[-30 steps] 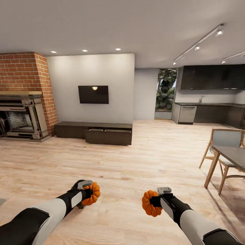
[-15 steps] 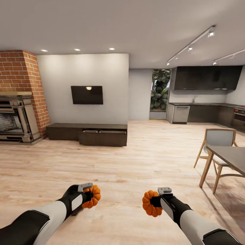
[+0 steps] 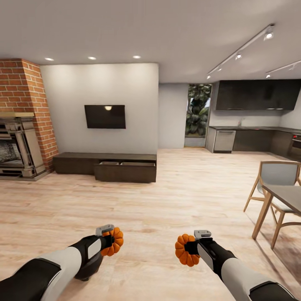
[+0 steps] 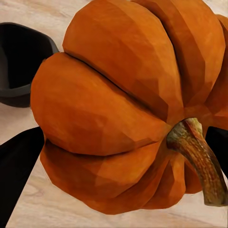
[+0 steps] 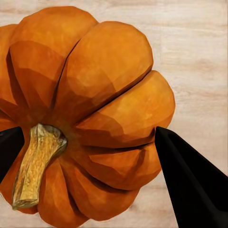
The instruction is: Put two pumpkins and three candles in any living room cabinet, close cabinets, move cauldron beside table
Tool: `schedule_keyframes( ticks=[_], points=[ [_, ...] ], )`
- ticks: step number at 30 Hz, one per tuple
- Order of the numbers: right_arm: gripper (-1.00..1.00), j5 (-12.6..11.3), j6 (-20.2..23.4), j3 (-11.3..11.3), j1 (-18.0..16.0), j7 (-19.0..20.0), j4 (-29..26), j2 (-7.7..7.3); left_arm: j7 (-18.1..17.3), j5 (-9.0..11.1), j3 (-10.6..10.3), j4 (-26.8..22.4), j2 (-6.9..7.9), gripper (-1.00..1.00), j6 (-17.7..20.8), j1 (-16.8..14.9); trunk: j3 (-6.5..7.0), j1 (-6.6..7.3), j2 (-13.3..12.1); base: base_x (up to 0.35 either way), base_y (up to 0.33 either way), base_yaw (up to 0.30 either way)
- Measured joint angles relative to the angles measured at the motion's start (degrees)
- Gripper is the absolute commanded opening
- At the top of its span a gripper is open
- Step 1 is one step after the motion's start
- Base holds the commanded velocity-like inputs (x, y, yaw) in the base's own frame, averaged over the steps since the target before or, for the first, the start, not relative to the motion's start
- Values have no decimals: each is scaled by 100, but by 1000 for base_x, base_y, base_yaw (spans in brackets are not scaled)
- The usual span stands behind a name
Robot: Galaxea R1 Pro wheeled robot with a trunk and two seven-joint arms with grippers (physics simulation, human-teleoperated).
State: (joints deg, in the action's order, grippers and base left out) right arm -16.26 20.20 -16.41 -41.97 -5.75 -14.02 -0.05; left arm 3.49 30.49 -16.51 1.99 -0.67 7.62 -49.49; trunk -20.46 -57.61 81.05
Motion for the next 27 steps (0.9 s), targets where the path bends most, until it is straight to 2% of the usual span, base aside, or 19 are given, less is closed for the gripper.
schedule_keyframes(
  ticks=[10, 27],
  points=[
    [-100, -6, 0, 1, 0, -2, -2, -1, -1, 0, -2, 0, -2, -100, 0, 0, -59, 0, 1, 336, -17, 0],
    [-100, 2, 0, 0, 0, -4, -5, -1, 0, 0, -1, -1, 0, -100, 0, 1, -61, 0, 0, 332, -141, 0]
  ],
)
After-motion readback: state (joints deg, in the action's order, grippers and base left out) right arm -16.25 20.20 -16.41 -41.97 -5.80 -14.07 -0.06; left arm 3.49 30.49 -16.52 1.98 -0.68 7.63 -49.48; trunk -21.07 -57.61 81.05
